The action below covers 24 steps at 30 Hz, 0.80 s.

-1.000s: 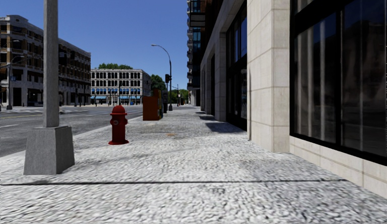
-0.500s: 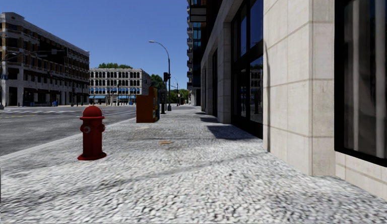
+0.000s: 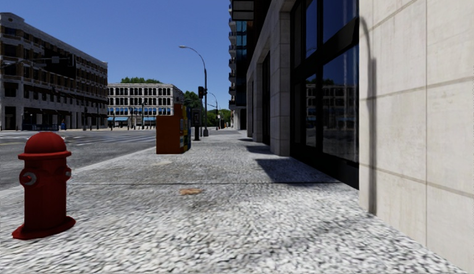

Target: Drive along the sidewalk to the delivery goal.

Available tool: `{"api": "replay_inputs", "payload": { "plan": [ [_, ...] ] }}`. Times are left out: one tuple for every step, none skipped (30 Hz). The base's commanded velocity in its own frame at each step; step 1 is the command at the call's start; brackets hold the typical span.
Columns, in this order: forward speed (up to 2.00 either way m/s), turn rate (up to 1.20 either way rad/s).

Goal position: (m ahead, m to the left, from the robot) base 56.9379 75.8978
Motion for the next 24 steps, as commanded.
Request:
{"api": "replay_inputs", "payload": {
  "plan": [
    [2.0,0.0],
    [2.0,0.0],
    [2.0,0.0],
    [2.0,0.0],
    [2.0,0.0],
    [2.0,0.0],
    [2.0,0.0],
    [2.0,0.0],
    [2.0,0.0],
    [2.0,0.0],
    [2.0,0.0],
    [2.0,0.0],
    [2.0,0.0],
    [2.0,0.0],
    [2.0,0.0],
    [2.0,0.0],
    [2.0,0.0],
    [2.0,0.0],
    [2.0,0.0],
    [2.0,0.0],
    [2.0,0.0],
    [2.0,0.0],
    [2.0,0.0],
    [2.0,0.0]
  ]
}}
